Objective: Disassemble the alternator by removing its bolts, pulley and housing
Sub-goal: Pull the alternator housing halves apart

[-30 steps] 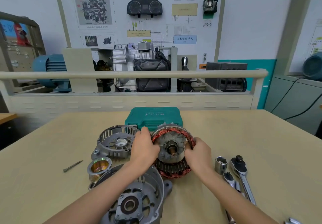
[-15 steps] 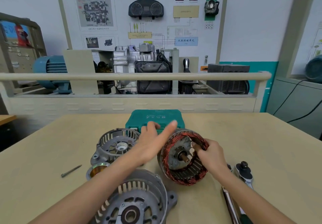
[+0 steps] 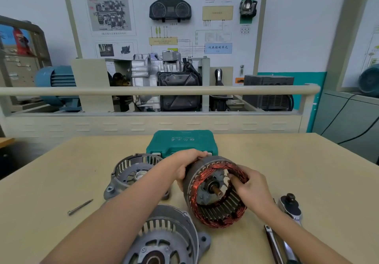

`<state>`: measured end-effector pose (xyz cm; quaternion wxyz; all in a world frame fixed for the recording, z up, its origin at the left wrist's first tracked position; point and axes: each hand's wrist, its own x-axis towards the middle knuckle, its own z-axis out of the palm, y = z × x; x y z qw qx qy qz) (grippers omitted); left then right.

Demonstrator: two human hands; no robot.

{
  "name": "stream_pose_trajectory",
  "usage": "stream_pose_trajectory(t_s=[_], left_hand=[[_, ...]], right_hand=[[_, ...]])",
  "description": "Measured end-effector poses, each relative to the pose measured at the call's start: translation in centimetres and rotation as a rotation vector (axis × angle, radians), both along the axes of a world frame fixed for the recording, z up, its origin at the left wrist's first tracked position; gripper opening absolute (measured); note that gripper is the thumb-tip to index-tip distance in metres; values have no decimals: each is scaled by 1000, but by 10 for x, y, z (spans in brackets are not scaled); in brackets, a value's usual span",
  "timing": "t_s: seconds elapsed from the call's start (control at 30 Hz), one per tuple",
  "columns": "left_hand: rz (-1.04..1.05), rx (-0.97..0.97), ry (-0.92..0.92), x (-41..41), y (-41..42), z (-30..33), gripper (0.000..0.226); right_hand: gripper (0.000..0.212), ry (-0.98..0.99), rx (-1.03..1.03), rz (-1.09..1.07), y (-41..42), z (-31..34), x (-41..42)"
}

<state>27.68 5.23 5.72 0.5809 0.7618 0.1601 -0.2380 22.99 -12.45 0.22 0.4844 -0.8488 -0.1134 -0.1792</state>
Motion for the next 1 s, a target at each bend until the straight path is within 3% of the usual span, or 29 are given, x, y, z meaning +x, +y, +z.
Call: stream_pose_trajectory(t_s=[0.07, 0.17, 0.23, 0.3, 0.5, 0.6, 0.7, 0.83, 1.0], left_hand=[[46, -9, 7, 5, -4, 0, 49], [76, 11, 28, 7, -9, 5, 36], [105, 22, 36, 8, -11, 9, 35], [118, 40, 23, 8, -12, 9, 37], [191, 30, 0, 16, -9, 8, 50], [238, 23, -52, 22, 0, 7, 44], [296, -7, -149, 30, 13, 2, 45], [299, 18, -249, 34, 20, -2, 53], [223, 212, -448, 40, 23, -14, 59]], right_hand=[[23, 13, 22, 48, -6, 2, -3], [46, -77, 58, 233, -15, 13, -17], [54, -132, -52, 301, -20, 20, -24], [52, -155, -158, 280, -23, 24, -28], [31, -97, -159, 120, -28, 23, -27], [15, 3, -186, 24, -26, 30, -17], [10, 171, -363, -47, -21, 39, -4], [23, 441, -487, -90, -13, 47, 7], [26, 653, -551, -30, -10, 48, 10]])
